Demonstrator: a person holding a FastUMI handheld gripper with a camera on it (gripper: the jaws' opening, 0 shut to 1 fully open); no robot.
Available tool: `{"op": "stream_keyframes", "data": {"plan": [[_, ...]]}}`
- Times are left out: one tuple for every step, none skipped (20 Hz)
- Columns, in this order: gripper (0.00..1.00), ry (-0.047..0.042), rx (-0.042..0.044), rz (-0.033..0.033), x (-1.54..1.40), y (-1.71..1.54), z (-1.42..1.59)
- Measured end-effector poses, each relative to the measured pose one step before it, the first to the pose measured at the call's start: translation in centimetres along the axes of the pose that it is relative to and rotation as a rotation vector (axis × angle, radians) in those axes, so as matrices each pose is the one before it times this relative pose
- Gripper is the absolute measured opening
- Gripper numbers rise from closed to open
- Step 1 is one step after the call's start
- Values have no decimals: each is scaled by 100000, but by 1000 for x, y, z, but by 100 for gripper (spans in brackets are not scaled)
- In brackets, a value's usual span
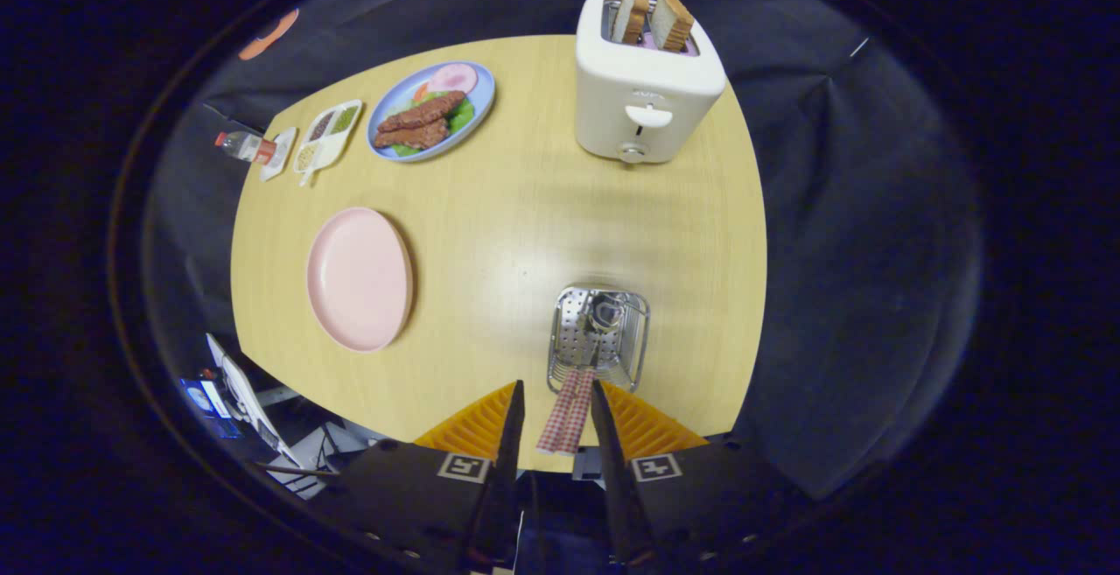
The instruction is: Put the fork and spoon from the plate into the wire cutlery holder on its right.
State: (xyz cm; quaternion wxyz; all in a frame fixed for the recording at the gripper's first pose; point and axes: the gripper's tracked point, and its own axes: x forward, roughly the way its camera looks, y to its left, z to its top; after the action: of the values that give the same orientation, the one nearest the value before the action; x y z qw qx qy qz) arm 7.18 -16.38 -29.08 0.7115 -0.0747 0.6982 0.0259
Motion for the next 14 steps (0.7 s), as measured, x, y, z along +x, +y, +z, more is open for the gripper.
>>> {"op": "stream_keyframes", "data": {"plan": [[57, -4469, -29, -400, -636, 639, 205], [64, -5315, 566, -376, -633, 731, 455], [71, -5110, 918, -695, -643, 996, 172], [78, -4485, 413, -652, -575, 941, 113], [82, -4109, 401, 239, -424, 1059, -22], [83, -3912, -179, -18, -409, 1112, 116], [87, -4952, 118, -41, -676, 1256, 374], [90, -5220, -70, -1290, -541, 1036, 511], [91, -5945, -313, -1412, -1283, 544, 363], [91, -6010, -880, -1425, -909, 1068, 448], [91, -6649, -704, -1270, -1043, 776, 415], [91, -6698, -554, -644, -841, 1033, 655], [91, -6081, 296, -854, -856, 1153, 712], [91, -6009, 655, 859, -802, 1202, 657]]}}
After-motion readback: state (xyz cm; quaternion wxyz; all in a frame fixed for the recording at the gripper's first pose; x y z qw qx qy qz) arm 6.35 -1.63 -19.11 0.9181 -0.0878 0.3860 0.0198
